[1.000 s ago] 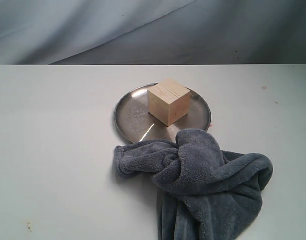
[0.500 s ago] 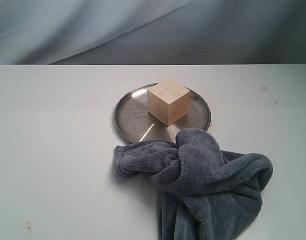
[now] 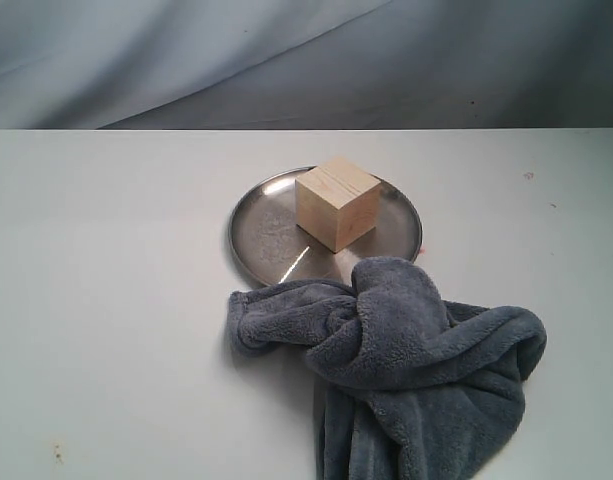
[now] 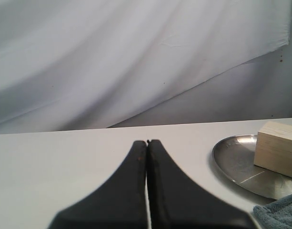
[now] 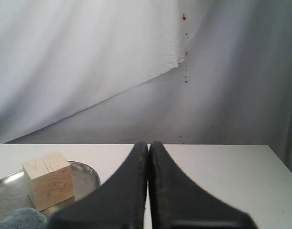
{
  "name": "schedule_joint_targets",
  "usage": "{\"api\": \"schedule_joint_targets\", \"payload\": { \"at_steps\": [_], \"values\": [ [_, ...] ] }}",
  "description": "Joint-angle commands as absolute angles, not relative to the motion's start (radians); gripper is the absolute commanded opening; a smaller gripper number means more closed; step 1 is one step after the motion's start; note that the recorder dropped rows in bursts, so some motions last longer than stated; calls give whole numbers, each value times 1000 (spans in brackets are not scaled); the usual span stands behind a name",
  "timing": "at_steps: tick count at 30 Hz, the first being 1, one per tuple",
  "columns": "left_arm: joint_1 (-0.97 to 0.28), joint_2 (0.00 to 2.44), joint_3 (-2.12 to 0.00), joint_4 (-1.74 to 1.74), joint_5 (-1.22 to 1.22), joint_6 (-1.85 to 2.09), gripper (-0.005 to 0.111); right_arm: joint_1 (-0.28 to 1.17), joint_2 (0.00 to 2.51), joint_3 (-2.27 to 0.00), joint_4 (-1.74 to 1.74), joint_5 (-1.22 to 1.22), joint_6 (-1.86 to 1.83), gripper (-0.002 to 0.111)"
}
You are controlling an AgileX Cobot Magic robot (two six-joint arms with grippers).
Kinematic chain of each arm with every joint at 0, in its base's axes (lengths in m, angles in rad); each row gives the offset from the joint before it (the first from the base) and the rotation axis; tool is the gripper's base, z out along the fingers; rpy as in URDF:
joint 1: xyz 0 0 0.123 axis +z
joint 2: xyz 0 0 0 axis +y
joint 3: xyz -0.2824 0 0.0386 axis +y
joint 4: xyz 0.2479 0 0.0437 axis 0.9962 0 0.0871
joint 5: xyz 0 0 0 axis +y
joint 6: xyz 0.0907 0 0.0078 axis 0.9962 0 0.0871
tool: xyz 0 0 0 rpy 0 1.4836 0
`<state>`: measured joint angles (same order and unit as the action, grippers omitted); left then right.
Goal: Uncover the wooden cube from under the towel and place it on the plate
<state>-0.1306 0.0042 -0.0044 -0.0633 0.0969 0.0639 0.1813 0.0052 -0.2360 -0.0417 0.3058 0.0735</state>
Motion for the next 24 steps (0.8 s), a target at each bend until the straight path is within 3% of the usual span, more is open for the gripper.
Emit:
{"api": "schedule_joint_targets", "payload": {
  "at_steps": [1, 12, 24],
  "values": [
    [-128, 0, 0, -66, 86, 61, 0, 121, 0, -176, 32, 209, 68, 0],
    [-128, 0, 0, -66, 86, 61, 0, 83, 0, -43, 46, -25, -30, 0],
    [-128, 0, 0, -66, 86, 61, 0, 83, 0, 0, 71, -30, -100, 0]
  ]
}}
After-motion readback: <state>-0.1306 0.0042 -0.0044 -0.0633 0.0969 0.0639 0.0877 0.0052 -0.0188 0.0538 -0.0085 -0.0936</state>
